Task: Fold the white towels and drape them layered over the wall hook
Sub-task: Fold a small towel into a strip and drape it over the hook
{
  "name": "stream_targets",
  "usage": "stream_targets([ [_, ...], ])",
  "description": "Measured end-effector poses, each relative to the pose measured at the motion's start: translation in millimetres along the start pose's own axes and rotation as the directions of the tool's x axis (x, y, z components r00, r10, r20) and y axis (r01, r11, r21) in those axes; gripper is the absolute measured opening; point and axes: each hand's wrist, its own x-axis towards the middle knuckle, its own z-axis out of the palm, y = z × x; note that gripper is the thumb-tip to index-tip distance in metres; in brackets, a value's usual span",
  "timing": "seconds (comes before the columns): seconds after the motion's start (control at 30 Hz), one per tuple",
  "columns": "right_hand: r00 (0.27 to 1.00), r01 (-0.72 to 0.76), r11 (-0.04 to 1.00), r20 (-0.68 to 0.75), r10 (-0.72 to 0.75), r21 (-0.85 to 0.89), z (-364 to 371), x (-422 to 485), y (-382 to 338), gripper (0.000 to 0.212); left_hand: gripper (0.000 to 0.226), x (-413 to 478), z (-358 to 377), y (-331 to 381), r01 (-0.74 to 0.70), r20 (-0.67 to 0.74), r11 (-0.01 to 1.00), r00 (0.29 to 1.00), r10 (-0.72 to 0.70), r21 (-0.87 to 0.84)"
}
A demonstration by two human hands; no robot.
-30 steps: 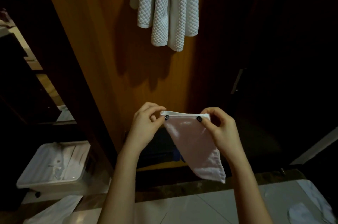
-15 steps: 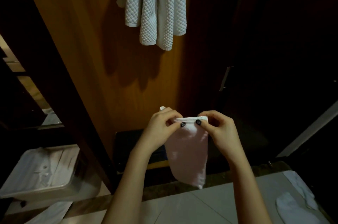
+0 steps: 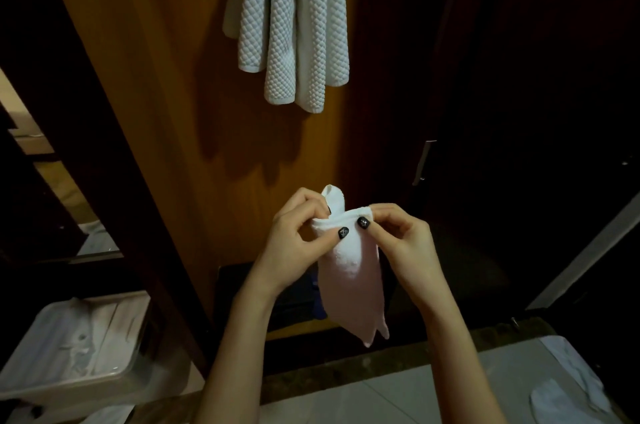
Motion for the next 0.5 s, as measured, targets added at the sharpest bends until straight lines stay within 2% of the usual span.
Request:
stream_targets([
  [0.13,0.994,0.039,0.997,0.095,-0.045,0.064,8.1,3.3,-1.9,0.010,0.029,0.8,-1.6,7.3,0.005,-0.026,0.995,1.000,-0.007,-0.098],
  [0.3,0.994,0.029,0.995,0.105,-0.039,0.091,14.9,8.4,-8.1,0.009,0.024,3.3,-8.9,7.4,-0.026,-0.055,0.994,0.998,0.020,-0.107],
  [0.5,0.999,0.014,0.999,0.041,-0.016,0.045,22.2,8.2,-11.3,0.005,0.029,4.2,-14.8,4.3,-0.059,-0.178,0.993,0.981,0.077,0.106],
])
